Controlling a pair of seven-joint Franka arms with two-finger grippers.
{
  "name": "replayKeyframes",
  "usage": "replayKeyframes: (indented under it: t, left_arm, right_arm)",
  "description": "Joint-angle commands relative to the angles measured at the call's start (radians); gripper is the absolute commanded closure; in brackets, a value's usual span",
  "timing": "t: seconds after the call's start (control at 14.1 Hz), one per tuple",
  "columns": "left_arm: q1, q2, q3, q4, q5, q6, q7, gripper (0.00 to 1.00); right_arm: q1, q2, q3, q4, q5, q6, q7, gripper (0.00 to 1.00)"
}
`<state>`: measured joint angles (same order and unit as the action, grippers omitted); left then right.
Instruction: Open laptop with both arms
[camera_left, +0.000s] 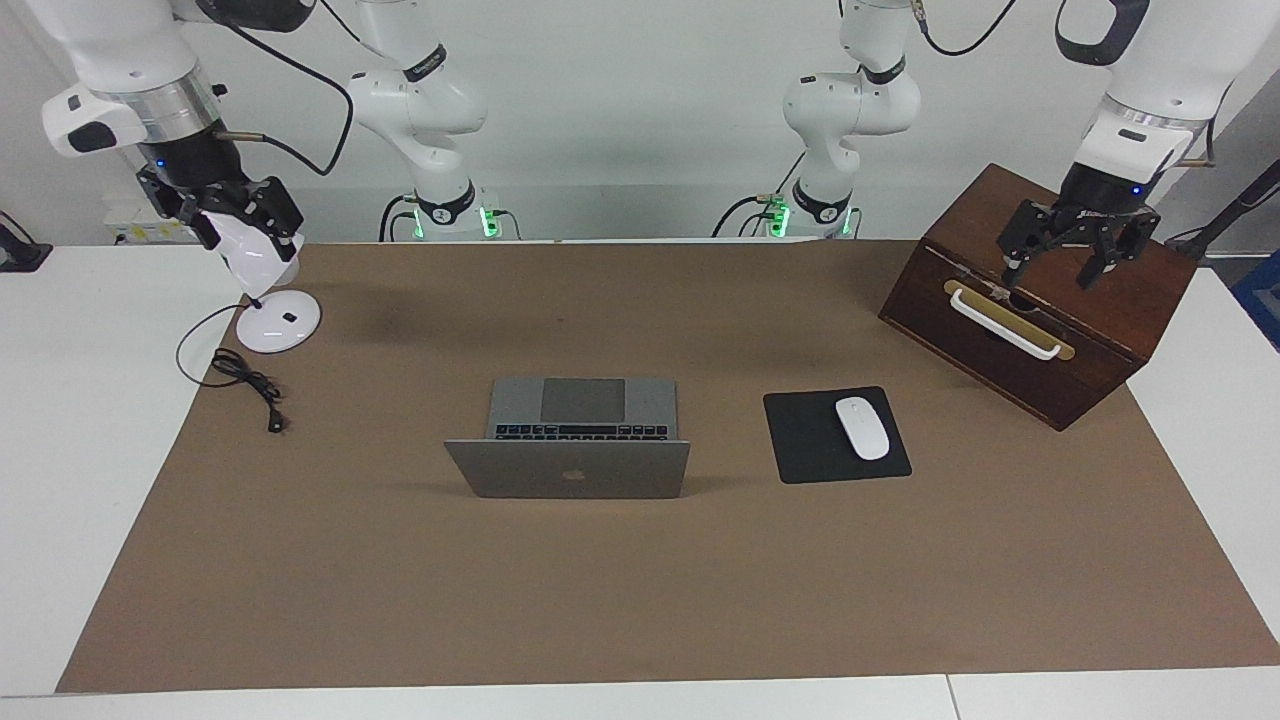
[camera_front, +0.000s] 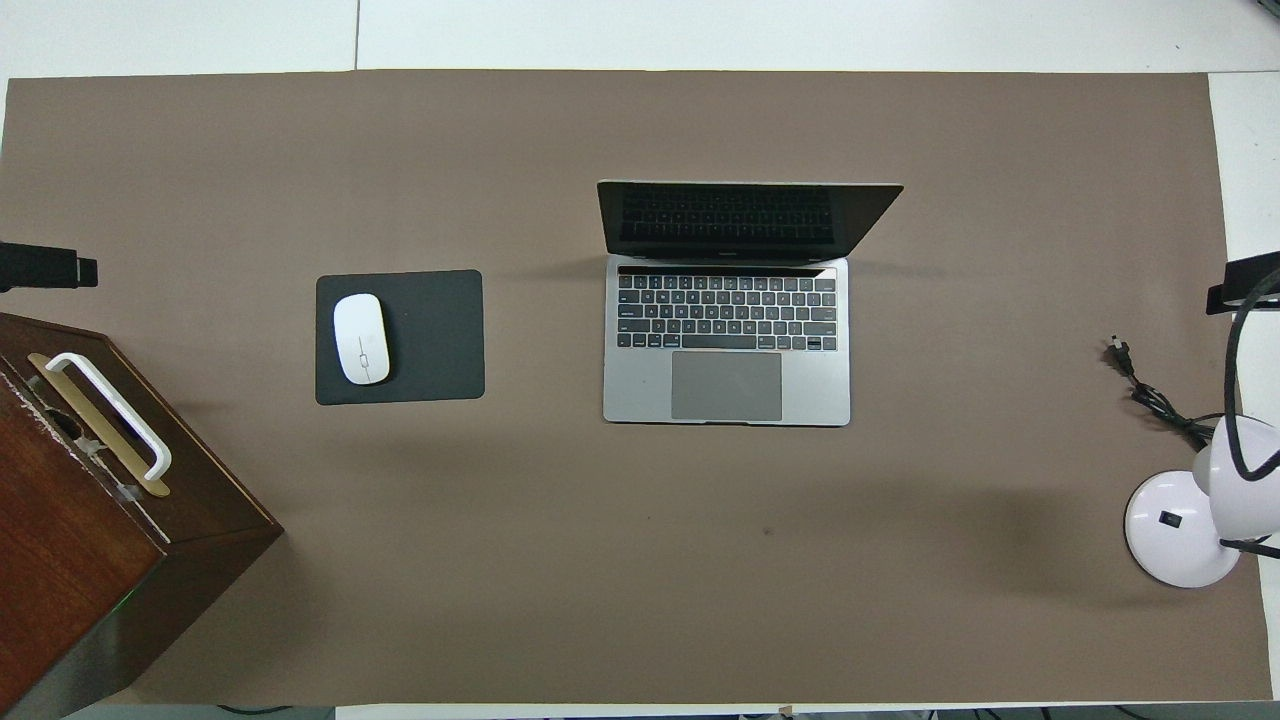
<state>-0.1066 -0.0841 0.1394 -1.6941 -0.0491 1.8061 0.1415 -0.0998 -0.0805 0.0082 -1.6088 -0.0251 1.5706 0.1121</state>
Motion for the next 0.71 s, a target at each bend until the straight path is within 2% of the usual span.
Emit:
replayKeyframes:
  t: [0.0,0.64]
  left_arm:
    - [-0.019,-0.006,0.008,-0.003,-0.006,-0.013,-0.006,0.00]
    - [-0.036,-0.008,0.006,-0.006,-0.006,-0.008,-0.010,0.00]
  right_arm:
    - [-0.023,0.016,0.019,0.020,0.016,-0.018,-0.018,0.00]
    - [-0.024,0.019,0.015,0.004,0.054,-0.038,-0.014,0.00]
